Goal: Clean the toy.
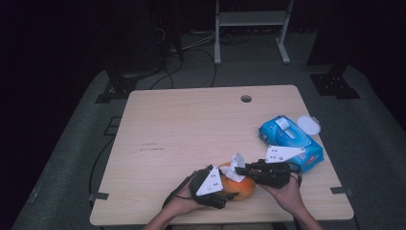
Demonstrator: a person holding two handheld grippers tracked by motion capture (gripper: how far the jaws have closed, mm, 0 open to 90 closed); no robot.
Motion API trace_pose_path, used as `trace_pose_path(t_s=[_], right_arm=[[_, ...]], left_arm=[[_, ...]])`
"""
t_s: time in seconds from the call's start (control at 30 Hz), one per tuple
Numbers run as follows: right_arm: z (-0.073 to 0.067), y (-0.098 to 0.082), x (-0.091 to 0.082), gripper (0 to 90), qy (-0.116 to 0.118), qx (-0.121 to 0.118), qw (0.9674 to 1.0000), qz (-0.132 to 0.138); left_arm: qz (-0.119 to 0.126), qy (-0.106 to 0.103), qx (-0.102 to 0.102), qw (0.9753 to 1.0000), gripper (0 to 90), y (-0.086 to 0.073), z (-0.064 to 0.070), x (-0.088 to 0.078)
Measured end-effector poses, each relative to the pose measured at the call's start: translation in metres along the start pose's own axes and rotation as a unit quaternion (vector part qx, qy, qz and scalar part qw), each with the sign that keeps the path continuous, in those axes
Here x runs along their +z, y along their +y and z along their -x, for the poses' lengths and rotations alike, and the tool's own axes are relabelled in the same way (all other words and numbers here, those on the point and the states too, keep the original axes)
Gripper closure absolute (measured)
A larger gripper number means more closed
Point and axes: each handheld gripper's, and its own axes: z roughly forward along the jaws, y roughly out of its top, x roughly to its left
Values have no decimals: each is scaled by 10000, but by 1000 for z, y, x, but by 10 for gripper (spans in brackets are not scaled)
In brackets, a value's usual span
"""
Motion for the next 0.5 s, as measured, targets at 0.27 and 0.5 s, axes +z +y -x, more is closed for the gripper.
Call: trace_pose_path(t_s=[0.27, 0.5], right_arm=[[2, -2, -1, 808, -103, 85, 9999, -42], [8, -4, -1, 809, -137, 199, 9997, -57]], left_arm=[[-21, -76, 188, 9998, 296, 3, 3, 5], [50, -71, -28, 10000, 341, -5, -5, -5]])
